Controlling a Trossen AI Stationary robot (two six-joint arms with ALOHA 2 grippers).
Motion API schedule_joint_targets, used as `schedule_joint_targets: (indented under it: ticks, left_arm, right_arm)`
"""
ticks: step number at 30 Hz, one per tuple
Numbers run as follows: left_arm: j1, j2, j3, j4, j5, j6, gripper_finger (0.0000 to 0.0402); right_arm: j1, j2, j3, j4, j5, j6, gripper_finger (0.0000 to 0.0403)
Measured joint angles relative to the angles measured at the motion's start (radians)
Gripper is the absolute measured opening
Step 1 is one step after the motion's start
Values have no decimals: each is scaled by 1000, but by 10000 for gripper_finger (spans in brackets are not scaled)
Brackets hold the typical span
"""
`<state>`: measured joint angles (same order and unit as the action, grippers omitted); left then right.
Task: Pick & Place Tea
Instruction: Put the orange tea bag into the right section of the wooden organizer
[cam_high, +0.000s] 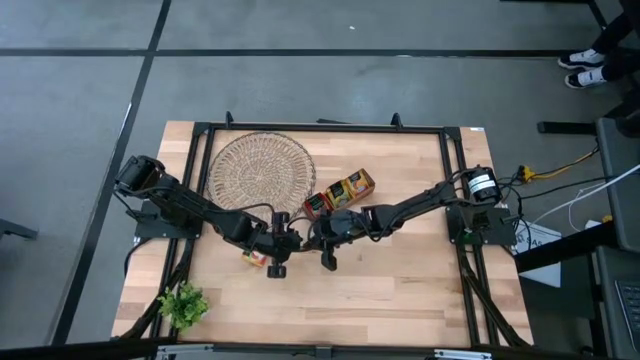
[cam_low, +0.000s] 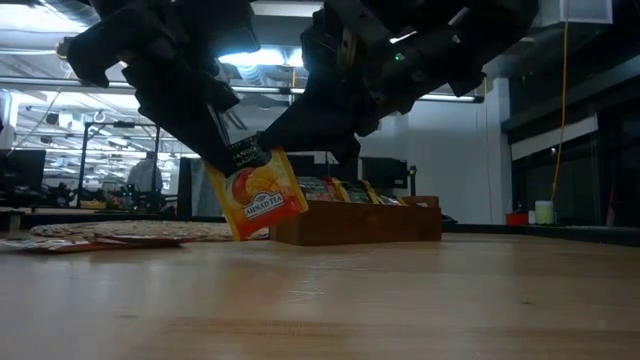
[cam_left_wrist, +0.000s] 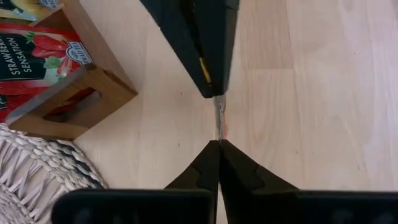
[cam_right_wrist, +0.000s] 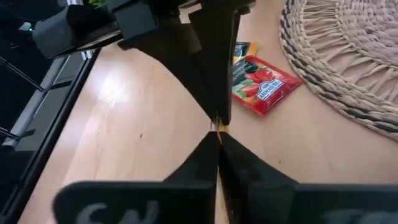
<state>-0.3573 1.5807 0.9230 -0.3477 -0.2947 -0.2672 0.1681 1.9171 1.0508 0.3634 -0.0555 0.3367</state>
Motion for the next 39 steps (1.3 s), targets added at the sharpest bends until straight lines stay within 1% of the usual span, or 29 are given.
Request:
schedule_joint_targets:
  ticks: [2,5,8,12,17,21,25,29,31,36,39]
  left_arm:
    - [0,0,0,1,0,-6,2]
    - [0,0,0,8,0,-8,3]
    - [0,0,0,8,-12,-19,11]
    - [0,0,0,9,-39,-51,29]
    - [0,0,0,10,-29,-52,67]
    - [-1,0,0,9,-28,-52,102]
    - [-2,0,0,8,-27,-52,127]
    - [-2,0,0,7,-27,-52,136]
    - [-2,0,0,7,-27,-52,137]
    - [-2,0,0,10,-33,-52,137]
    - [-2,0,0,15,-43,-53,137]
  right_arm:
    - [-4,0,0,0,-12,3,8]
    - [-14,0,0,0,-49,34,8]
    - [-23,0,0,0,-75,45,5]
    - [-35,-10,1,-24,-80,45,4]
    - [-62,-86,1,-193,-77,13,4]
    - [-82,-193,1,-364,-70,-54,3]
    - [-115,-313,1,-568,-65,-116,3]
    - [-159,-425,1,-764,39,-162,3]
    - [-185,-471,1,-816,85,-185,3]
    - [-260,-527,1,-848,170,-266,3]
    - [-319,-528,-11,-855,167,-301,2]
